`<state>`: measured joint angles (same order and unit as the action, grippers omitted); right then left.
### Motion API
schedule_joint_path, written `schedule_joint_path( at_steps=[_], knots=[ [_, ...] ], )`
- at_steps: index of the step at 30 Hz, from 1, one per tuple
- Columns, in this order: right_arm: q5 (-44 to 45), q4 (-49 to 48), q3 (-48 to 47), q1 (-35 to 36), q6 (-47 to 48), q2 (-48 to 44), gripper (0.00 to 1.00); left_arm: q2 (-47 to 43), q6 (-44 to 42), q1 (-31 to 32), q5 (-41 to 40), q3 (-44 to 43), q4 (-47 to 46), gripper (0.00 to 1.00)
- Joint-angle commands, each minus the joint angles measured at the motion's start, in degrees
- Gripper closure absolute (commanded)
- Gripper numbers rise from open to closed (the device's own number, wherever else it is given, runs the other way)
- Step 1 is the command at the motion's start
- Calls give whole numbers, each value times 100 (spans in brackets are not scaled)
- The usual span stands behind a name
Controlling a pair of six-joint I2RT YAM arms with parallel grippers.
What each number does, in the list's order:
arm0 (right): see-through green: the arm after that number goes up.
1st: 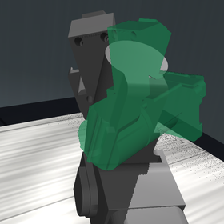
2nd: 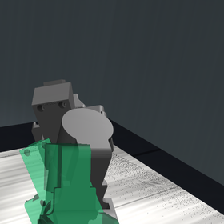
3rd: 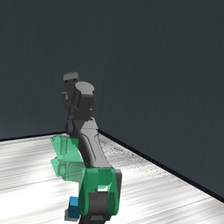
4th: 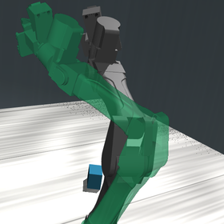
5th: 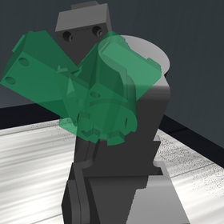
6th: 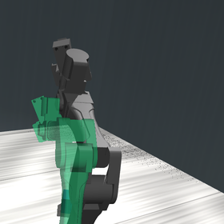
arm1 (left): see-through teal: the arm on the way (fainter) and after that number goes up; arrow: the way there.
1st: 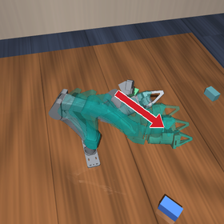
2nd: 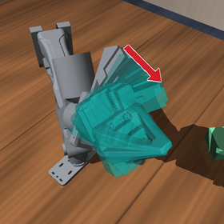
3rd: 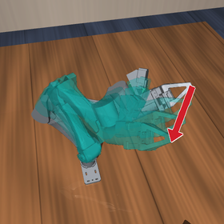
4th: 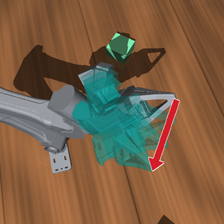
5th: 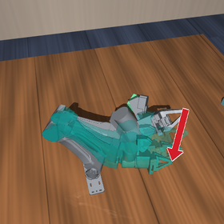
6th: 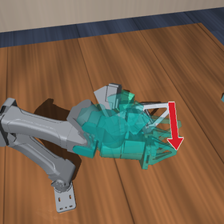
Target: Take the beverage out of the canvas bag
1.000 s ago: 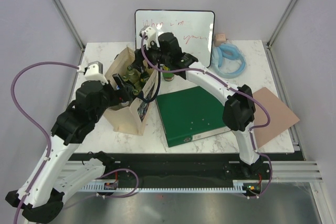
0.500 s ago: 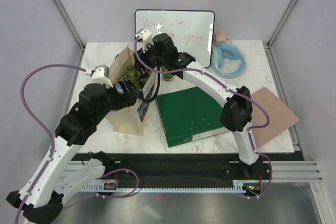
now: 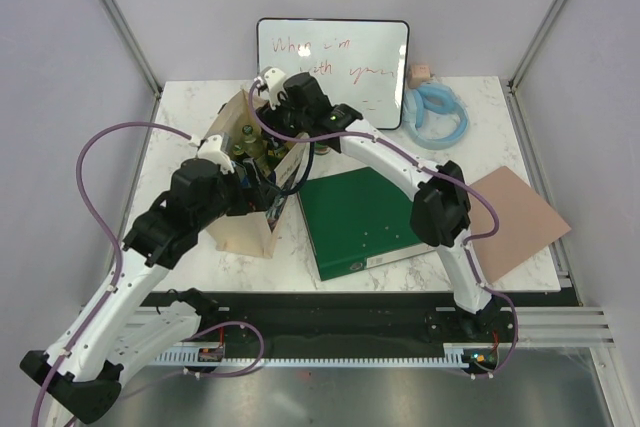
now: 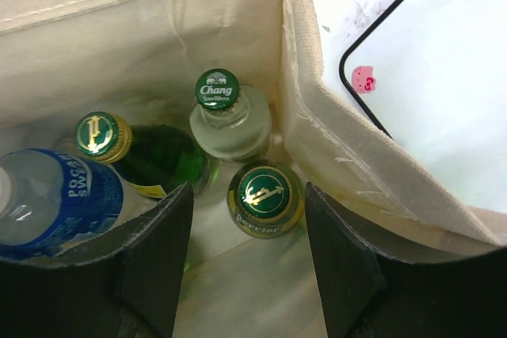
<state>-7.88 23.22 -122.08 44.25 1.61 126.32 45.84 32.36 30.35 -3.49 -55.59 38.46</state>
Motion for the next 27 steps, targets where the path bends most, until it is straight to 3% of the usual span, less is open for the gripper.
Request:
schedule_joint_path(
  at_steps=[1,10,13,16,19,22,27],
  knots=[
    [366,77,-263,-30,77,235,34,12,174,6,322,93,-251,8],
    [410,33,-307,-39,103,446,38,-84,315,6,243,207,-242,8],
    [384,33,-334,-39,129,499,48,-111,341,6,182,207,-242,8],
    [331,42,-360,-39,208,481,65,-146,359,6,68,181,-225,8],
    [156,24,-448,-74,331,350,87,-164,324,6,-29,110,-207,8],
    [-134,-19,-580,-162,393,139,99,-172,306,6,-135,40,-172,8],
    [-653,-186,-896,-294,323,-178,100,-225,192,6,-442,-232,-32,7]
  ],
)
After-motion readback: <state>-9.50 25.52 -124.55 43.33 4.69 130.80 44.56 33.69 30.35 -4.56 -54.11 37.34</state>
